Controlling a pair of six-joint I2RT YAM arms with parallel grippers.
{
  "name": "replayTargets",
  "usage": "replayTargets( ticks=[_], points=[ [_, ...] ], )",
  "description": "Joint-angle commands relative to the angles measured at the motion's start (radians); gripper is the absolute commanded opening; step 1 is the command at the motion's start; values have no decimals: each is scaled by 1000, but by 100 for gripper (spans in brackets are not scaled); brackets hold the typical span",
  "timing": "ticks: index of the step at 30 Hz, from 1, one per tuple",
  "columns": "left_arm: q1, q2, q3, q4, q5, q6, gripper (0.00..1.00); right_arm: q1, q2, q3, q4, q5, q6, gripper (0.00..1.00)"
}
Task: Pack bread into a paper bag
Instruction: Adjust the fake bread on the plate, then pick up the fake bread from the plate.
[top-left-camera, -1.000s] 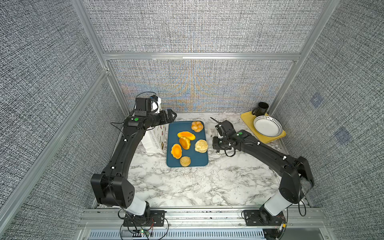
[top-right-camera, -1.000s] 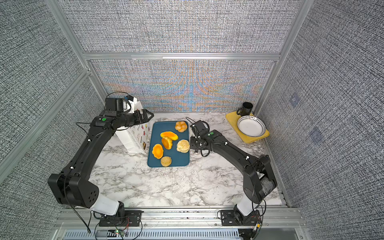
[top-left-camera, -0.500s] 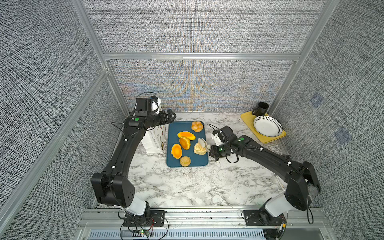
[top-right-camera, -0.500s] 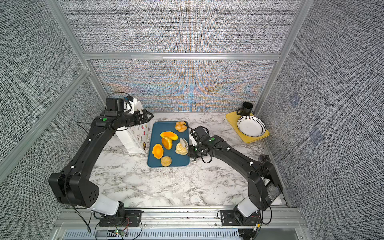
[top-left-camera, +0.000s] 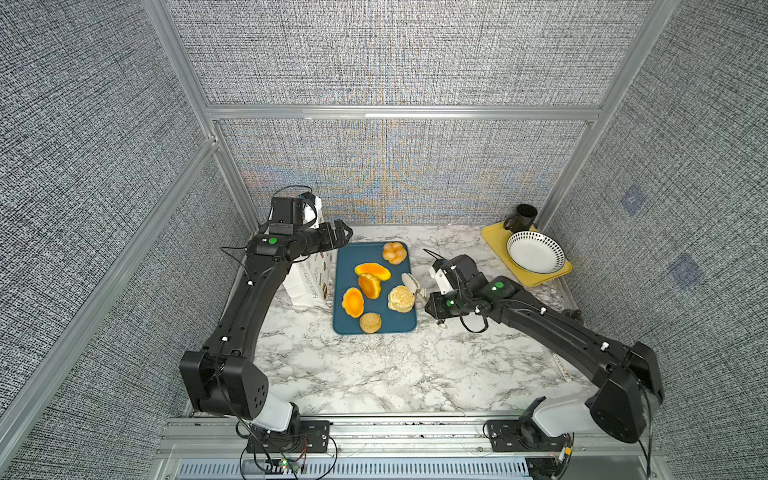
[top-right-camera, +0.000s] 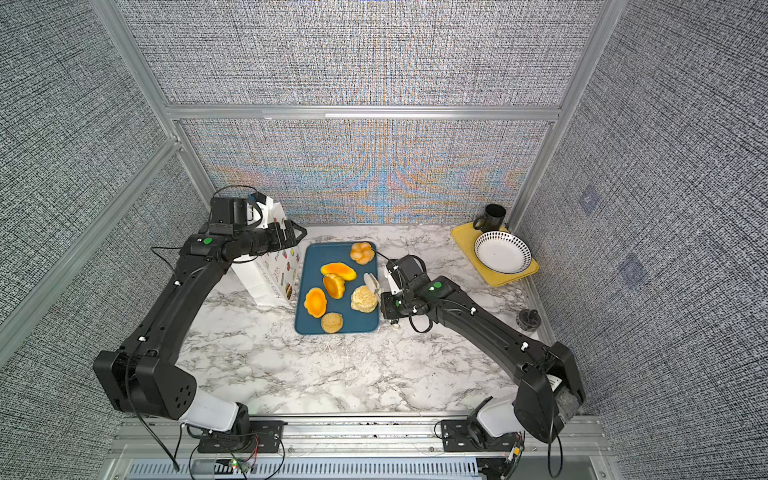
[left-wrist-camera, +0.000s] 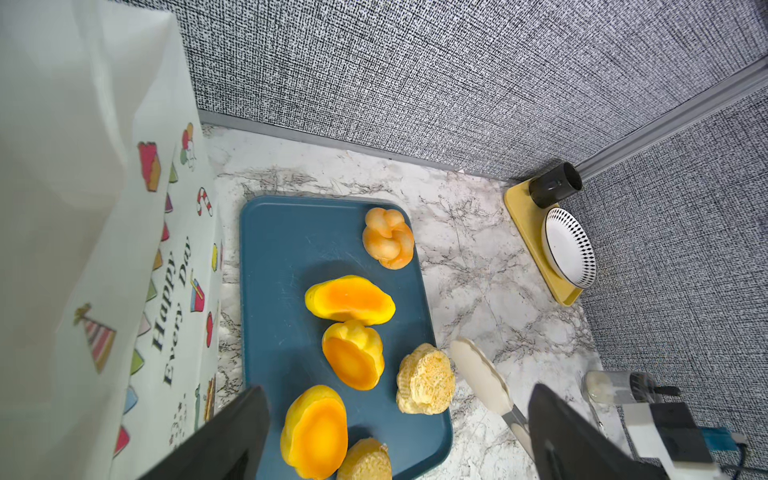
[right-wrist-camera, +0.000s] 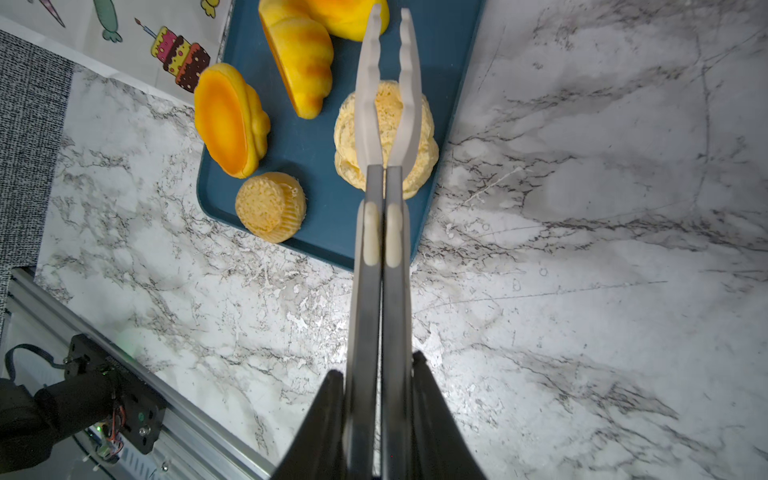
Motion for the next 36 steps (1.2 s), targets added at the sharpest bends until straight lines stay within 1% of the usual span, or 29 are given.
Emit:
replayTargets(
  ticks=[1, 2, 5, 7, 10, 11, 14, 18, 21, 24, 27, 30, 31, 34, 36],
  points=[
    [-5, -13, 2, -1, -24, -2, 100, 8, -19, -27, 16, -19, 24, 3],
    [-6, -21, 4, -3, -28, -5, 100, 11, -19, -30, 16, -19, 26, 4],
    [-11, -46, 14, -18, -28, -16, 100, 18, -21, -38, 27, -20, 20, 6],
    [-13, -65, 20, -35, -25, -20, 100, 18, -27, -44, 35, -16, 20, 10],
    [-16, -95, 25, -68, -35, -24, 100, 19, -34, -56, 49, -27, 16, 11],
    [-15, -108, 25, -79, -43, -22, 100, 20, -35, -60, 52, -32, 17, 13],
    [-15, -134, 37, -126, -79, -9, 100, 22, -44, -66, 53, -43, 14, 16],
    [-16, -191, 35, -214, -173, 2, 100, 23, -53, -53, 31, -40, -2, 16],
    [-10, -263, -19, -241, -249, -7, 100, 24, -63, -46, 9, -9, -17, 16],
    [3, -317, -64, -258, -285, -24, 100, 26, -70, -26, -14, 59, -28, 16],
    [10, -345, -74, -271, -311, -41, 100, 26, -75, 3, -33, 152, -29, 12],
    [16, -350, -64, -281, -329, -43, 100, 28, -81, 15, -49, 220, -35, 12],
    [17, -348, -56, -287, -336, -43, 100, 27, -82, 13, -54, 219, -35, 12],
    [18, -344, -38, -293, -355, -40, 100, 30, -99, -29, -50, 144, -37, 14],
    [20, -342, -28, -293, -362, -43, 100, 32, -126, -64, -21, 89, -37, 18]
  ],
)
